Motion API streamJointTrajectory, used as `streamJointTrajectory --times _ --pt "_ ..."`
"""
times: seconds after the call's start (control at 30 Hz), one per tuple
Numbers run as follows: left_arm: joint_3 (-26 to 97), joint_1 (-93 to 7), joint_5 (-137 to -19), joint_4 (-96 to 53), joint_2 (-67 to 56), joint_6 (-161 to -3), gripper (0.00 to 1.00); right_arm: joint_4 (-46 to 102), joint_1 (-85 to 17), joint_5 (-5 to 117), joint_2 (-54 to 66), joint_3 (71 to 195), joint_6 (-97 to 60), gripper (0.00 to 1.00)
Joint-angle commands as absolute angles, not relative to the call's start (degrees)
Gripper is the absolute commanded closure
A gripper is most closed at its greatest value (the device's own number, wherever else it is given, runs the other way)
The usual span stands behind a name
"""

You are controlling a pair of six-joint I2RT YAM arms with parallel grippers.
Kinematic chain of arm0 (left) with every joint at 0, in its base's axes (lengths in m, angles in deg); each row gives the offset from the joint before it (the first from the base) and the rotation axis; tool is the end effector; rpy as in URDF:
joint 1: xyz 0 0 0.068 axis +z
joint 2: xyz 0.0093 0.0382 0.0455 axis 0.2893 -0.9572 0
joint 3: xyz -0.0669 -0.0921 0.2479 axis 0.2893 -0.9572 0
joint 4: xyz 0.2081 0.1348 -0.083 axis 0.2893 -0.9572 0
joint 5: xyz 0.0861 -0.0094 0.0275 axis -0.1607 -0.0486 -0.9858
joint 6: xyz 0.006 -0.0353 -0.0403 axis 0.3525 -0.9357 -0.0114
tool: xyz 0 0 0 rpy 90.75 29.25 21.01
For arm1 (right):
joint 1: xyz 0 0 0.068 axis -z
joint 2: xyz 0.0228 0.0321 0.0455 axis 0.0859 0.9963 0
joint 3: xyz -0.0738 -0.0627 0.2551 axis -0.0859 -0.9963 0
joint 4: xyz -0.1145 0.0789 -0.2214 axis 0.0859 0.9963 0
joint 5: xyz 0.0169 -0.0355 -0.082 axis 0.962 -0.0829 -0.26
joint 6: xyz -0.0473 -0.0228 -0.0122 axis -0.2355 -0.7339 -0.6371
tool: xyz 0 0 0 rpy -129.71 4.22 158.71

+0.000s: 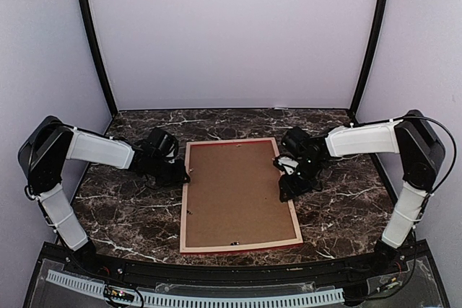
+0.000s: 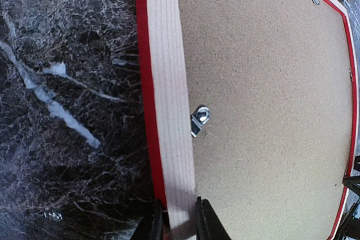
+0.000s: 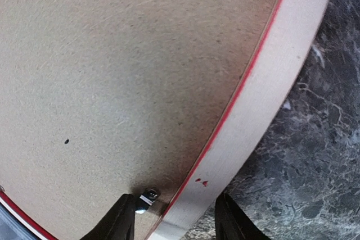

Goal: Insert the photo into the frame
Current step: Press the fastener onto the backboard.

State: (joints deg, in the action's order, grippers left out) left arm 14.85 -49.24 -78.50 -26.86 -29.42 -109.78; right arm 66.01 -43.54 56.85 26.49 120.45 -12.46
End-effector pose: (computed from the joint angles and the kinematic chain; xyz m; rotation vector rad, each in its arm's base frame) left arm 0.2853 -0.1869 0.1487 -0.0964 2.5842 -0.6749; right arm 0.2519 0.2076 0.1604 -0.6910 2.9009 0.3370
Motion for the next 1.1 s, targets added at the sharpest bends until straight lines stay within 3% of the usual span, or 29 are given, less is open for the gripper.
streamJointTrajectory --times 0.0,0.27,0.67,0.93,1.07 --pt "15.01 -49.6 -77.71 -27.86 -29.6 -108.16 0.87 66.85 -44.1 55.01 27.91 121.35 -13.09 0.59" --pt "14.76 -49.6 -77.97 -27.81 -29.4 -108.08 0.87 66.88 -43.95 54.99 28.24 121.5 -14.05 0.72" --pt "14.52 -49.6 -78.02 -27.78 -29.21 -108.0 0.88 64.63 -41.78 59.43 27.82 121.3 -14.65 0.78" --pt "14.4 -49.6 -78.11 -27.6 -28.82 -108.21 0.87 61.92 -39.21 64.4 26.04 120.91 -12.89 0.55" --pt "14.39 -49.58 -78.06 -27.34 -28.58 -108.34 0.86 61.39 -39.11 63.34 25.68 120.72 -11.56 0.48"
